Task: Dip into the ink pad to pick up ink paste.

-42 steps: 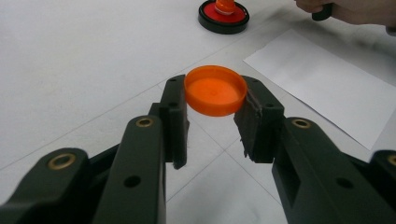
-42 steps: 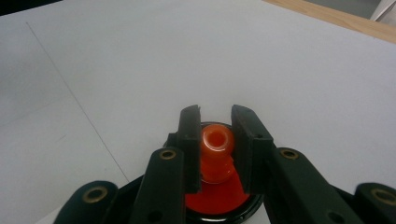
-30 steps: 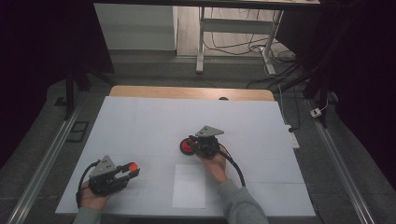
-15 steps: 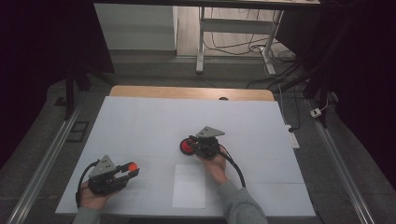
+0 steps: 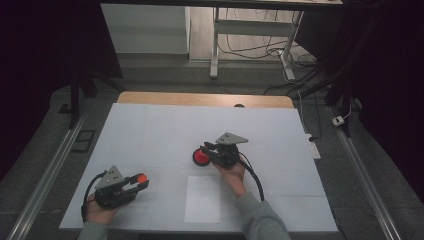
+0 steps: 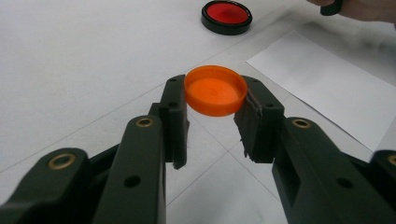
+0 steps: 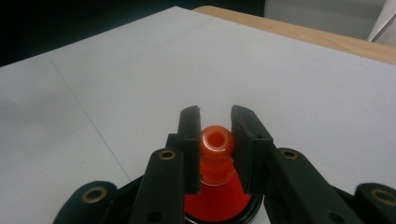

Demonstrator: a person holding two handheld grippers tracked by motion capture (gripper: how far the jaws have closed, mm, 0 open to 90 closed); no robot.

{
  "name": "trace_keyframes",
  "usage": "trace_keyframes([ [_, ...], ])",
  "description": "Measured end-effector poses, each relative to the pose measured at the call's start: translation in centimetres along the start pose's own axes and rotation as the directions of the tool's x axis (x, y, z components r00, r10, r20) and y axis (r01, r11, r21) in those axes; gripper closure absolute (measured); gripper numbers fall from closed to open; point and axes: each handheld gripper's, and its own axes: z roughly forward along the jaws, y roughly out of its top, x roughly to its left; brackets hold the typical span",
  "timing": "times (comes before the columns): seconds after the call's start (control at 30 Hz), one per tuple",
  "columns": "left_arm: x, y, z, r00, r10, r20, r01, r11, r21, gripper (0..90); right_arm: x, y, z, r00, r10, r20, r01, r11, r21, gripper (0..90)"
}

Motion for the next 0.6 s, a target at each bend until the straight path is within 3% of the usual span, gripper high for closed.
trace_keyframes([
  [0.6,-0.2,0.0,0.4,1.0,0.0,0.001,0.0,1.0,0.008,65.0,-1.2,-0.2,-2.9,0.9989,0.045,-0.014,-0.045,0.999,-0.022,73.4],
])
